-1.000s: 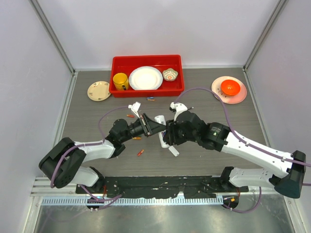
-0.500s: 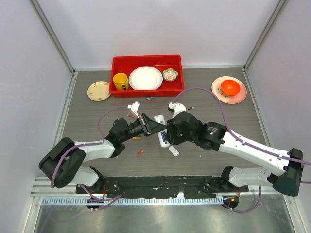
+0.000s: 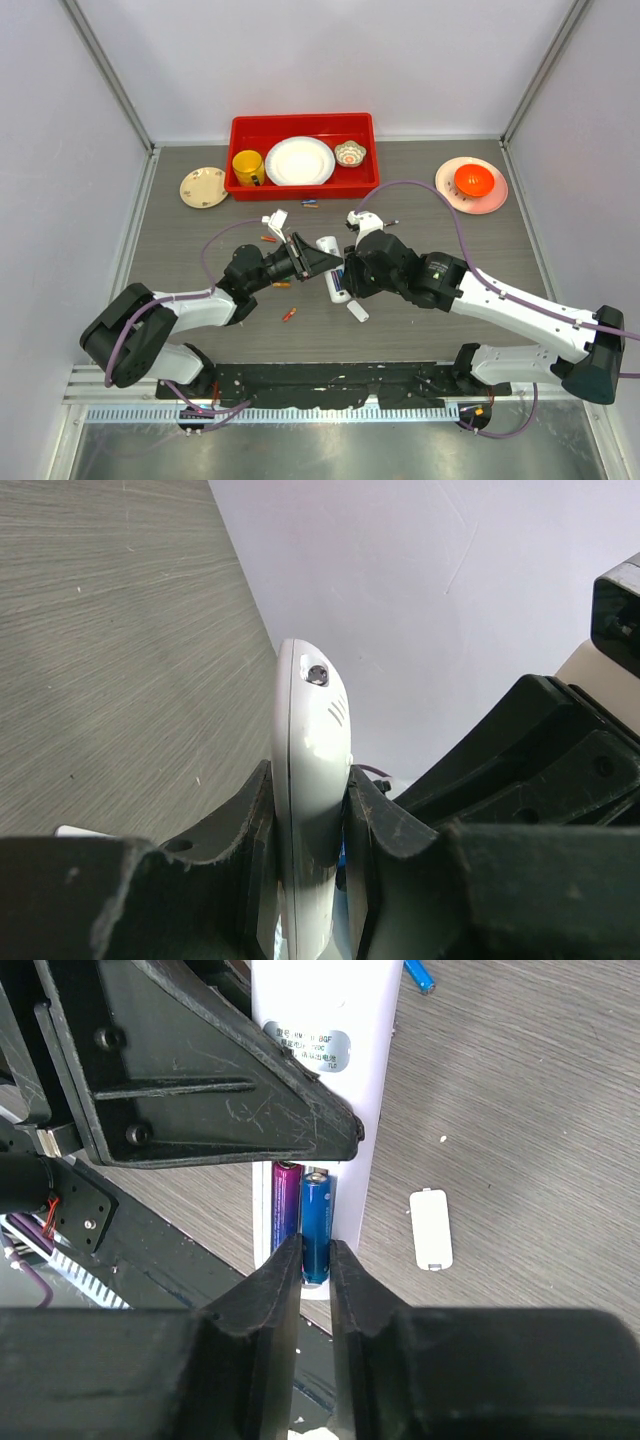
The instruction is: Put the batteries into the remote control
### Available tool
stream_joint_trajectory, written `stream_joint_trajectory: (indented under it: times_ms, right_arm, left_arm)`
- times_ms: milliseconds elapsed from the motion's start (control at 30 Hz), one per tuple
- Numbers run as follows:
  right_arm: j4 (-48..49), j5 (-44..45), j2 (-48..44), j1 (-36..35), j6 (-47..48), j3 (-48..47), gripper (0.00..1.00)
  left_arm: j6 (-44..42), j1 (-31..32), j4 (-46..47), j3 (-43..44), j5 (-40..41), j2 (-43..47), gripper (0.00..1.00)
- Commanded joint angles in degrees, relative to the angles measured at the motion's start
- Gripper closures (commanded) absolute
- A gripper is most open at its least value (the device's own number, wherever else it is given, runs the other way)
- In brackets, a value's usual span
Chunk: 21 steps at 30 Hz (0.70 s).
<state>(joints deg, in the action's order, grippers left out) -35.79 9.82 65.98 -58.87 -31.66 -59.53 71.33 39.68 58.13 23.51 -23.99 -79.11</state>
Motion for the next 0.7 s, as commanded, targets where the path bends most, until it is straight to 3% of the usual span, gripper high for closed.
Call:
stream_joint_trajectory:
  times_ms: [0, 433, 667]
  right_arm:
    - [1.6, 2.3, -0.5, -0.4, -0.2, -1.3, 0.73]
    - [2.0, 5.2, 1.2, -0.3, 0.8, -3.8, 0.70]
    - [2.0, 5.5, 1.6, -0.3, 1.7, -4.3, 0.94]
  left_arm:
    - [1.4, 0.1, 7.4, 0.5, -0.7, 0.2, 1.00]
    - [2.1, 0.2, 9.0, 0.0, -0.9, -0.3, 1.00]
    - [2.6, 0.2, 10.2, 0.0, -1.1, -1.0, 1.00]
